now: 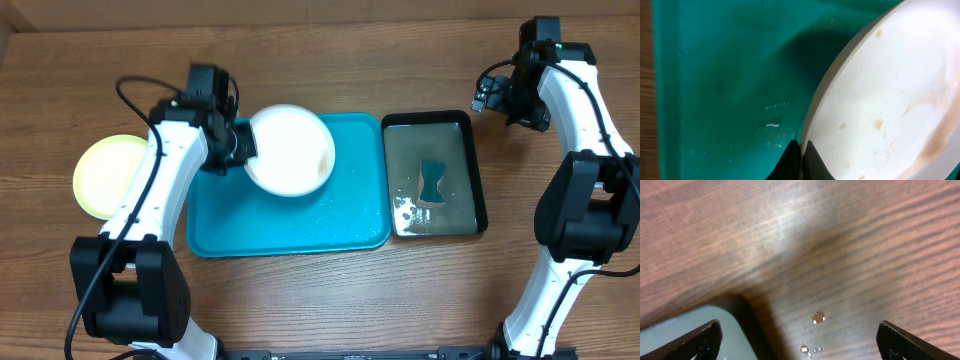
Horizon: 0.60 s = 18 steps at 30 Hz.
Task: Clean dirty plates on tray and stack at the side
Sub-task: 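Lift the white plate with the left gripper and tilt it over the water tray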
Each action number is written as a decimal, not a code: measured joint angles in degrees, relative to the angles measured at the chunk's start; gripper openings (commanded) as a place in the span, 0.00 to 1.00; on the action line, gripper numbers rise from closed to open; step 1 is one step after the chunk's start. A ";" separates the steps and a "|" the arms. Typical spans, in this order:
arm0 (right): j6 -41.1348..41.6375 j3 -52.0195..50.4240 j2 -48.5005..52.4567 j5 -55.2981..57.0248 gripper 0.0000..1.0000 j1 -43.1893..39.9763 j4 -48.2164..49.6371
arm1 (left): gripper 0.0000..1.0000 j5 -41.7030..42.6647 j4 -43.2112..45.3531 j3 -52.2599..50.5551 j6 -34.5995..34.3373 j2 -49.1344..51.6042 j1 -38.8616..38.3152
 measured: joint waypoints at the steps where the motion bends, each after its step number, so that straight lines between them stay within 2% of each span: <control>1: 0.00 0.00 0.00 0.00 1.00 0.00 0.66 | 0.04 -0.68 -0.35 1.53 0.00 0.02 -0.37; 9: 0.00 0.00 0.00 -0.02 1.00 0.00 1.31 | 0.04 -6.86 0.61 9.11 -0.46 0.02 -8.46; 18: 0.00 0.00 0.00 0.00 1.00 -0.02 1.36 | 0.04 -17.68 7.87 9.57 -0.70 0.02 -22.43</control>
